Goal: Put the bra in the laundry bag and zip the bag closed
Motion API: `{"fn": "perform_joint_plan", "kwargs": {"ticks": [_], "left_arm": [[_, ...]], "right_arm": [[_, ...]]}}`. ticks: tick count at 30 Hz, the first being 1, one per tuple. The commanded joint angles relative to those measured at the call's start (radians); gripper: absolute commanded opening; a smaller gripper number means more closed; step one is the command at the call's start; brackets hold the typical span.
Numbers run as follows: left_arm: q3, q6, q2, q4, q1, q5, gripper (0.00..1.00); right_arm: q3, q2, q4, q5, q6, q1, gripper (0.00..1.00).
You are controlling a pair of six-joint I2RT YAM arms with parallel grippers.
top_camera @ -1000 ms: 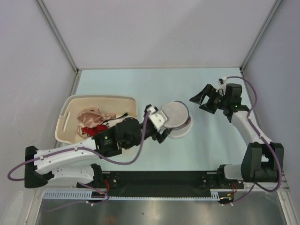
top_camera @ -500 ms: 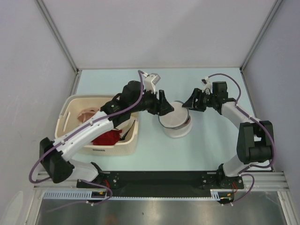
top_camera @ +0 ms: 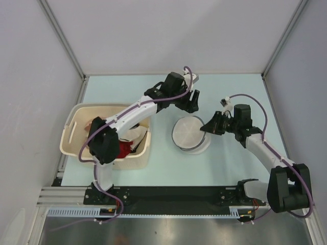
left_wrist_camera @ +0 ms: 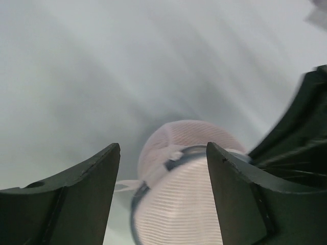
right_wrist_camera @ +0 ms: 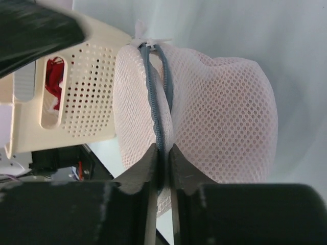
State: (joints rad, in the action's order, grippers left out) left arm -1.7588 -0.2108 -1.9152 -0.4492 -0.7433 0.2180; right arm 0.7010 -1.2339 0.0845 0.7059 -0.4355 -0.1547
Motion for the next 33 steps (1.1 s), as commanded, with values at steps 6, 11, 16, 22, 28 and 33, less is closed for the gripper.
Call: {"fn": "perform_joint_plan", "kwargs": {"ticks": [6, 11, 16, 22, 28, 33], "left_arm": [[-0.016, 0.307, -0.053, -0.005, 0.096, 0.324, 0.75], [-0.08, 0.378, -0.114, -0.107, 0.162, 0.569, 0.75], [-0.068, 0.427, -0.13, -0.131, 0.148, 0.606, 0.75], [-0.033, 0.456, -0.16, -0.137, 0.121, 0.59, 0.75], [0.008, 0.459, -0.156, -0.135, 0.096, 0.58, 0.58], [0.087, 0.436, -0.111, -0.06, 0.094, 0.589, 0.55]], "right_arm": [[-0.149, 0.145, -0.115, -0.011, 0.066, -0.029, 0.05], [-0.17, 0.209, -0.124, -0.014, 0.057, -0.034, 0.05], [-0.173, 0.232, -0.109, -0.009, 0.055, -0.036, 0.04], [-0.189, 0.264, -0.106, -0.006, 0.047, -0.036, 0.04], [-0.195, 0.281, -0.103, 0.0, 0.032, -0.036, 0.03], [-0.209, 0.309, -0.097, 0.003, 0.024, -0.036, 0.03]]}}
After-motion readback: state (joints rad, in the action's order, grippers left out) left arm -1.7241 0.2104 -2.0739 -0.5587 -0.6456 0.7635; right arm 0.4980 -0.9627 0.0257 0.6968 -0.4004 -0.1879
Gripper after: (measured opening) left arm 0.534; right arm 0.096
